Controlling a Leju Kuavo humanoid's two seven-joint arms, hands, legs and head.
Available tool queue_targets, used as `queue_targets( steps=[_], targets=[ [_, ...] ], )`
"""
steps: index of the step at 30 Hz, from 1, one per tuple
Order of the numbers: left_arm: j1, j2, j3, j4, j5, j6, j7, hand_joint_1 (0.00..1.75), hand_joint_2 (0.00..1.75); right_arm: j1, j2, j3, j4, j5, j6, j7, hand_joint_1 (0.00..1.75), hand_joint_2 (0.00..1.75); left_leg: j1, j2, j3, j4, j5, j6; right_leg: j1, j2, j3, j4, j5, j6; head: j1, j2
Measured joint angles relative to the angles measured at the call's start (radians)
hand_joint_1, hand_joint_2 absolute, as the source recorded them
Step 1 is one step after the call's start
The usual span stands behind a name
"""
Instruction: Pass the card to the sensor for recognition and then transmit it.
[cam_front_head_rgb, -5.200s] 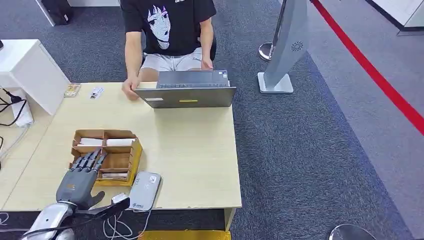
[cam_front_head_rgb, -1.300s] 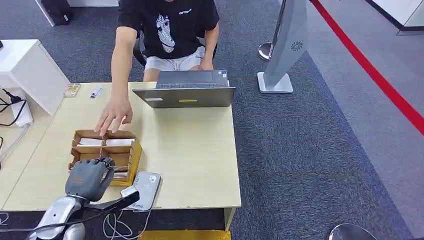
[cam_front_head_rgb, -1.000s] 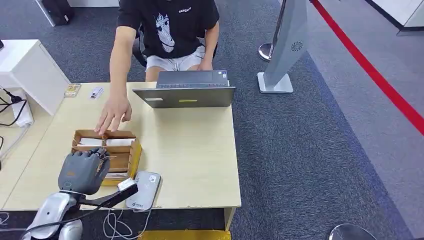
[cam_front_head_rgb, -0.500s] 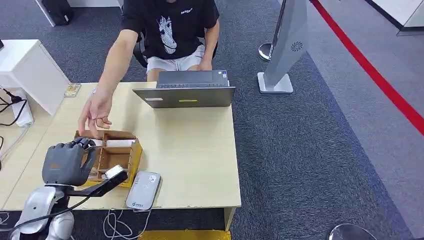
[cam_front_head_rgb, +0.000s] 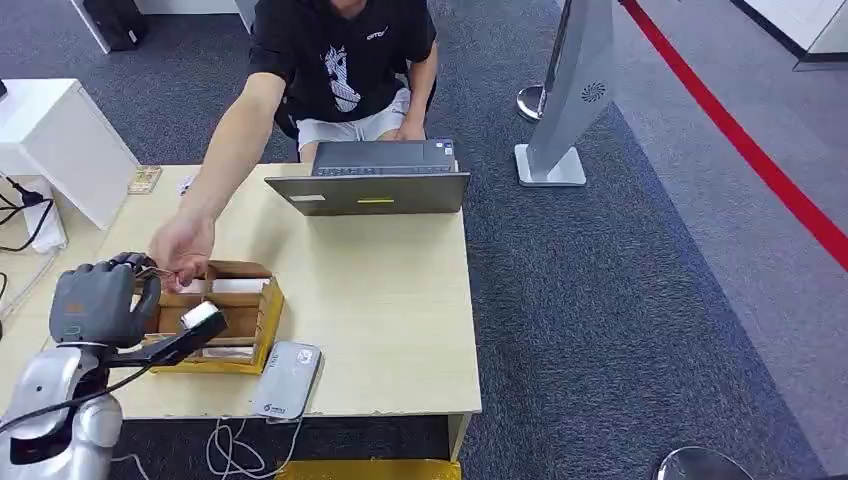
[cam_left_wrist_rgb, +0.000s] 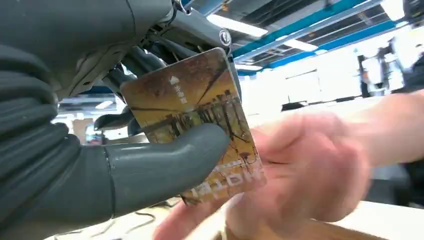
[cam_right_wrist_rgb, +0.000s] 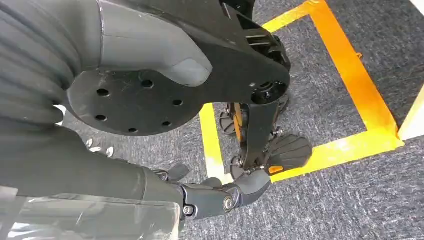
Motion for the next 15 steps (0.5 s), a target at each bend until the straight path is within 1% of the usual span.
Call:
queue_targets(
  steps=[2,4,8,13,14,15],
  targets=[
    [-0.04,0.018,0.021,0.034,-0.004,-0.01,0.002,1.75,1.75,-0.002,0.0,0.0,0.0,0.011,0.003,0.0,0.0,1.75,0.0,0.0,-0.001,0.0,0.002,0.0,0.0,0.0,-0.001,0.0,0.001,0.0,0.0,0.0],
    [-0.084,0.034,0.041,0.069,-0.012,-0.018,0.008,1.75,1.75,-0.004,0.0,-0.001,0.0,0.02,0.003,0.0,0.0,1.75,0.001,0.0,-0.003,0.0,0.003,-0.001,0.001,0.0,-0.004,0.001,0.003,-0.003,0.0,0.0],
    [-0.174,0.071,0.071,0.169,-0.033,-0.024,0.019,1.75,1.75,-0.006,0.0,-0.002,0.0,0.04,0.009,0.0,0.0,1.75,0.001,0.001,-0.008,0.0,0.006,-0.002,0.001,0.0,-0.009,0.001,0.007,-0.004,0.0,0.0],
    [-0.241,0.089,0.084,0.268,-0.042,-0.007,0.02,1.73,1.75,-0.008,0.0,-0.002,0.0,0.05,0.018,0.0,0.0,1.75,0.001,0.002,-0.008,0.0,0.007,-0.003,0.001,0.001,-0.01,0.002,0.008,-0.004,0.0,0.0],
    [-0.245,0.089,0.085,0.28,-0.042,0.0,0.018,0.45,1.75,-0.009,0.0,-0.002,0.0,0.051,0.018,0.0,0.0,1.75,0.001,0.003,-0.008,0.0,0.007,-0.003,0.001,0.002,-0.01,0.002,0.008,-0.004,0.0,0.0],
    [-0.248,0.089,0.087,0.286,-0.042,0.007,0.016,0.0,1.75,-0.009,0.0,-0.002,0.0,0.051,0.019,0.0,0.0,1.75,0.001,0.003,-0.008,0.0,0.007,-0.003,0.001,0.002,-0.01,0.002,0.008,-0.004,0.0,0.0]
  ],
)
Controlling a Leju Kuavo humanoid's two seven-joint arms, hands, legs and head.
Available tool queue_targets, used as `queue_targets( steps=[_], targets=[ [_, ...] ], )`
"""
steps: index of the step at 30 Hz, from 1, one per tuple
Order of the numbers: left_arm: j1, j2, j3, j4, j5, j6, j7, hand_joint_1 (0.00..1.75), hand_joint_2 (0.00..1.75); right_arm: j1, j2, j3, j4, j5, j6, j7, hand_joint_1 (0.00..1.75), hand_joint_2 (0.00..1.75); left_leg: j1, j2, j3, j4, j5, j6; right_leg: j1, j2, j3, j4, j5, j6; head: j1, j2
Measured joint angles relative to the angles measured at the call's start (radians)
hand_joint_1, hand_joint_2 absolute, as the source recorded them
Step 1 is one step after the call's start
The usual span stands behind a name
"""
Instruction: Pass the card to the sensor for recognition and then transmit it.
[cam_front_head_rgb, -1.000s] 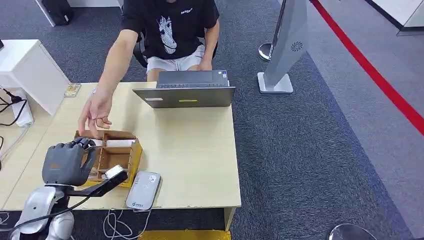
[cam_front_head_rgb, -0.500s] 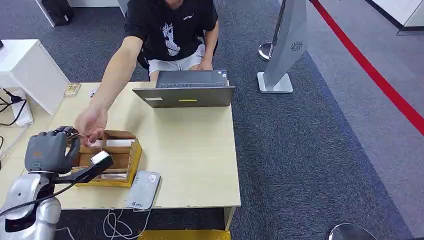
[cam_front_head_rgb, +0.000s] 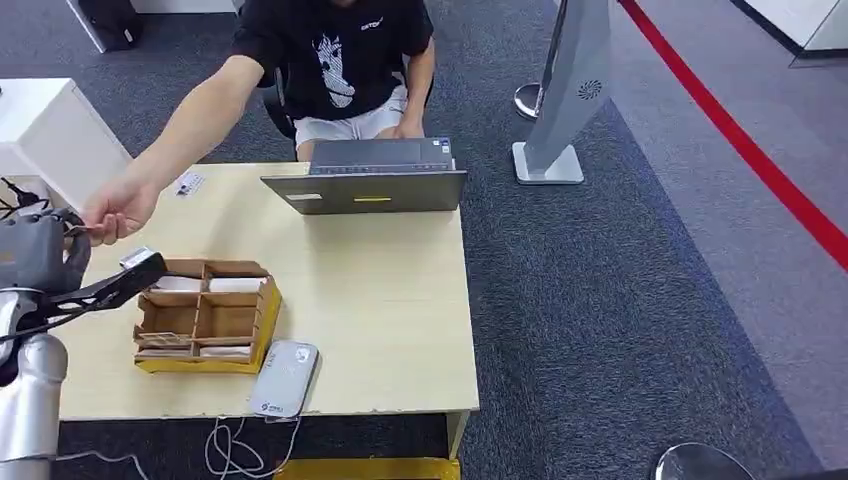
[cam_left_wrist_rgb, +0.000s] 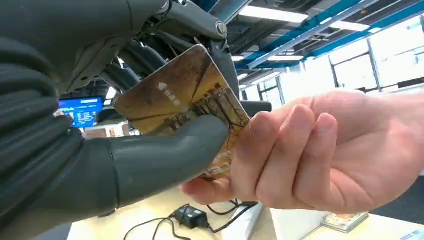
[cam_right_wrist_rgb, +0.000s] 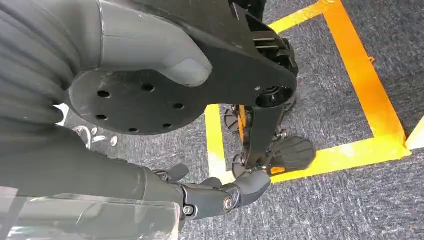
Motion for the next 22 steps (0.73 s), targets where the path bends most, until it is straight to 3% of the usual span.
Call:
queue_targets(
  steps=[8,13,17,22],
  targets=[
    [0.015,-0.018,0.008,0.001,0.018,0.03,-0.035,0.0,1.75,-0.002,0.003,-0.013,0.0,0.01,0.0,-0.002,0.0,1.75,0.0,-0.002,-0.001,0.0,0.0,0.0,0.0,-0.002,0.0,0.0,-0.001,0.001,0.0,0.0],
    [0.1,-0.066,0.019,-0.11,0.146,0.074,-0.102,0.0,1.75,-0.001,0.005,-0.024,0.0,0.008,-0.001,-0.005,0.0,1.75,0.0,-0.002,-0.001,0.0,0.0,0.0,0.0,-0.001,0.0,0.0,-0.001,0.001,0.0,0.0],
    [0.234,-0.163,0.066,-0.346,0.435,0.13,-0.25,0.0,1.75,0.001,0.011,-0.052,-0.002,-0.02,-0.022,-0.003,0.0,1.75,-0.001,-0.001,-0.002,0.0,-0.001,0.001,-0.001,0.0,-0.001,0.0,-0.001,0.001,0.0,0.0],
    [0.434,-0.337,0.161,-0.698,0.817,0.093,-0.51,0.0,1.75,0.01,0.021,-0.097,-0.013,-0.039,-0.071,0.006,0.0,1.75,-0.002,-0.001,-0.002,0.0,-0.004,0.003,-0.001,0.0,0.0,-0.001,-0.004,0.004,-0.001,0.0]
  ],
)
